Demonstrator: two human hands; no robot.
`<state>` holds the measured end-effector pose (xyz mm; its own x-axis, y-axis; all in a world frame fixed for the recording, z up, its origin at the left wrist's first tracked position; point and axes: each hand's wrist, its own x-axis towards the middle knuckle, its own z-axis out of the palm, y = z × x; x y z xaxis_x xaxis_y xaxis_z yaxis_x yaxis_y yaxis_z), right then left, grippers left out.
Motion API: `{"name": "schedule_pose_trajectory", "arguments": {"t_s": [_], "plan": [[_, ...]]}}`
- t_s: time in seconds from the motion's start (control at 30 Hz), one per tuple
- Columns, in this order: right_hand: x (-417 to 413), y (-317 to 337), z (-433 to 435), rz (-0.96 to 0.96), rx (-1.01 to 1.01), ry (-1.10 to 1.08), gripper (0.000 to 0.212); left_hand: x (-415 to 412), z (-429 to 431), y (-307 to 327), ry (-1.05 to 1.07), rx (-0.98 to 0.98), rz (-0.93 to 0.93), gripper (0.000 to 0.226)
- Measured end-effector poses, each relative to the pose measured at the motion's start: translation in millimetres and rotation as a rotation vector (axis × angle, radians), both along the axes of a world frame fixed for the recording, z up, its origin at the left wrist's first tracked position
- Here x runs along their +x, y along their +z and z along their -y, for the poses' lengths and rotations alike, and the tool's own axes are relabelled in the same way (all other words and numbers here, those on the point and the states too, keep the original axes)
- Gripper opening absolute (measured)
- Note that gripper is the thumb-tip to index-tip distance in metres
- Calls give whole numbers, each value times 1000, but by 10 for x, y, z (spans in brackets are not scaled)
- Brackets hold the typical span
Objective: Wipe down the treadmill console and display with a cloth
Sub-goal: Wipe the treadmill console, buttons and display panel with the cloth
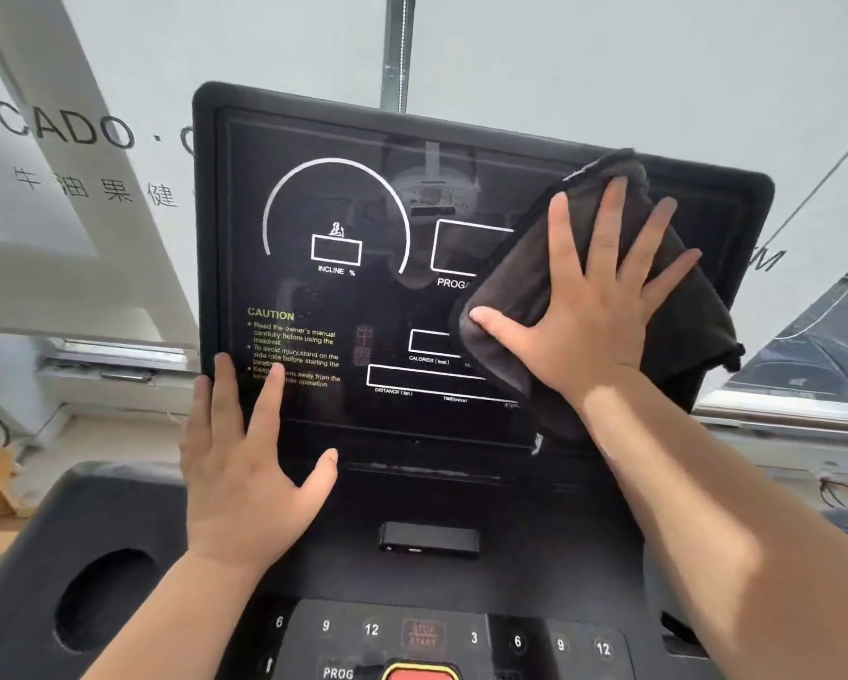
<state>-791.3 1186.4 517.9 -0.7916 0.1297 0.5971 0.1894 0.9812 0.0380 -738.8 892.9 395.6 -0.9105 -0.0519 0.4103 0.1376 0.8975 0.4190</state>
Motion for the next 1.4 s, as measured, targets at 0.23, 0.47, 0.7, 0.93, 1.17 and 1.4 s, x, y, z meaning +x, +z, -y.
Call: {"name": "schedule_pose_trajectory", "arguments": {"t_s": [0.23, 0.47, 0.7, 0.93, 1.17, 1.4], "plan": [[-219, 116, 557, -34, 30, 66, 123, -15, 142, -64, -62, -9, -81, 91], [77, -573, 779, 17, 227, 342, 91, -56, 240, -83, -89, -9, -117, 87], [188, -605, 420, 18, 174, 158, 118, -104, 535, 65, -217, 14, -128, 85], [-241, 41, 642, -46, -74, -92, 114, -120, 775, 150, -341, -11, 17, 82], [-477, 136, 1377, -57, -7, 31, 106, -120, 898, 182, -406, -15, 88, 81], [-149, -517, 1345, -20, 186, 224, 97, -163, 868, 111, -385, 24, 19, 69]]}}
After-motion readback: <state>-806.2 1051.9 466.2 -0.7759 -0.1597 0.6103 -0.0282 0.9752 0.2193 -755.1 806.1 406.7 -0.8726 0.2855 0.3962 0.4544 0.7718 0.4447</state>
